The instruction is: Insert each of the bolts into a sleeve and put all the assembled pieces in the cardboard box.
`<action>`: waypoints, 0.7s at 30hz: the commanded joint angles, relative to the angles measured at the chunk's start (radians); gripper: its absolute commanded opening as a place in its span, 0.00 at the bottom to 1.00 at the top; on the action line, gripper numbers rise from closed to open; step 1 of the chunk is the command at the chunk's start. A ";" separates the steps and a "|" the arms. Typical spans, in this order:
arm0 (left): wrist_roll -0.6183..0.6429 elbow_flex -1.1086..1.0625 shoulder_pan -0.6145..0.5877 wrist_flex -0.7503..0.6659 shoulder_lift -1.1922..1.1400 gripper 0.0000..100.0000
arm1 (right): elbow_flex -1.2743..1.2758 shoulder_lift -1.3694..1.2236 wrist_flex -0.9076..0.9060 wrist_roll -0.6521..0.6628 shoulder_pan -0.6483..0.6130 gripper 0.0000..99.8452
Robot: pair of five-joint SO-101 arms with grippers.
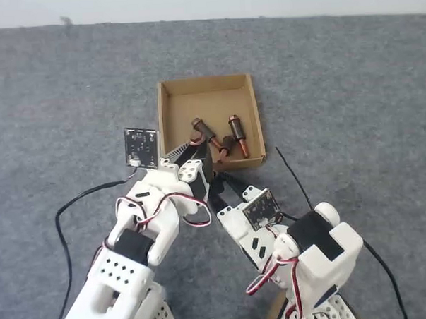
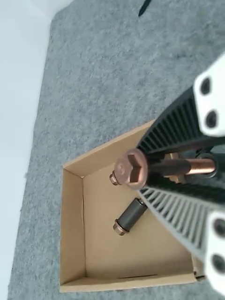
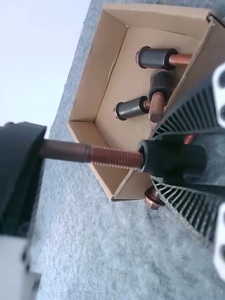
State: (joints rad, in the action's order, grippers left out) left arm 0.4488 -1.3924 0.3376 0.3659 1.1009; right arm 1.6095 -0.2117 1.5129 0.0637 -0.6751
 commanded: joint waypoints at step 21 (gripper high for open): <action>0.005 0.021 0.043 -0.003 -0.058 0.01 | 0.020 0.010 0.120 0.015 0.016 0.01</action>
State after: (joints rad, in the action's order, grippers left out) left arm 0.4503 -1.3771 0.3529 0.3659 1.0487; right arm 1.6203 -0.2102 1.5942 0.0637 -0.6751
